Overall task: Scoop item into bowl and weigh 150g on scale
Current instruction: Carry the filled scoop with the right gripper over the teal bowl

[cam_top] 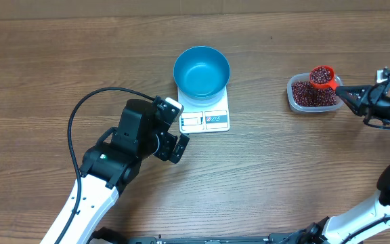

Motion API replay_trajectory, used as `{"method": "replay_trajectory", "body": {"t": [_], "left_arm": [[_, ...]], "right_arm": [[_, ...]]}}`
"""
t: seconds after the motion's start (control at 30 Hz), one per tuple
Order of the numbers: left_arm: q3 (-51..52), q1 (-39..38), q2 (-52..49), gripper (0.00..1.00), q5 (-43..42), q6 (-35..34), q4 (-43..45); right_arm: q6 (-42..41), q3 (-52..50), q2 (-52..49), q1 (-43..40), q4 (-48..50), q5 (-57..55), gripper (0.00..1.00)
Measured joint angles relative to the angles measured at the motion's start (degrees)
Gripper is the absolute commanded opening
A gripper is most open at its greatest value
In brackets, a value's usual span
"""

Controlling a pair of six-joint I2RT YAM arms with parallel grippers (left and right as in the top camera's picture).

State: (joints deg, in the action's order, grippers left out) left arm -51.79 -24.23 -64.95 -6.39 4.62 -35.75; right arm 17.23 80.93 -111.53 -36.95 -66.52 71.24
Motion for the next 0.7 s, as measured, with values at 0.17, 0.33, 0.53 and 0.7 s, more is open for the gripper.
{"method": "replay_trajectory", "body": {"t": [0.17,0.33,0.53,0.7], "left_arm": [[0.0,0.0,0.0,1.0,0.0,0.0,0.0],[0.0,0.0,0.0,0.99,0.0,0.0,0.0],[0.0,0.0,0.0,1.0,0.0,0.0,0.0],[0.0,0.0,0.0,0.99,0.02,0.0,0.0]], "right_arm": [[-0.04,0.0,0.0,3.3,0.04,1.09,0.04],[-0.92,0.37,0.0,8.09,0.07,2.38,0.04],[-3.63,2.69,-0.02,14.84,2.05,3.5,0.04],[-8.83,3.67,-0.02,20.81,7.69,3.65,0.04]]}}
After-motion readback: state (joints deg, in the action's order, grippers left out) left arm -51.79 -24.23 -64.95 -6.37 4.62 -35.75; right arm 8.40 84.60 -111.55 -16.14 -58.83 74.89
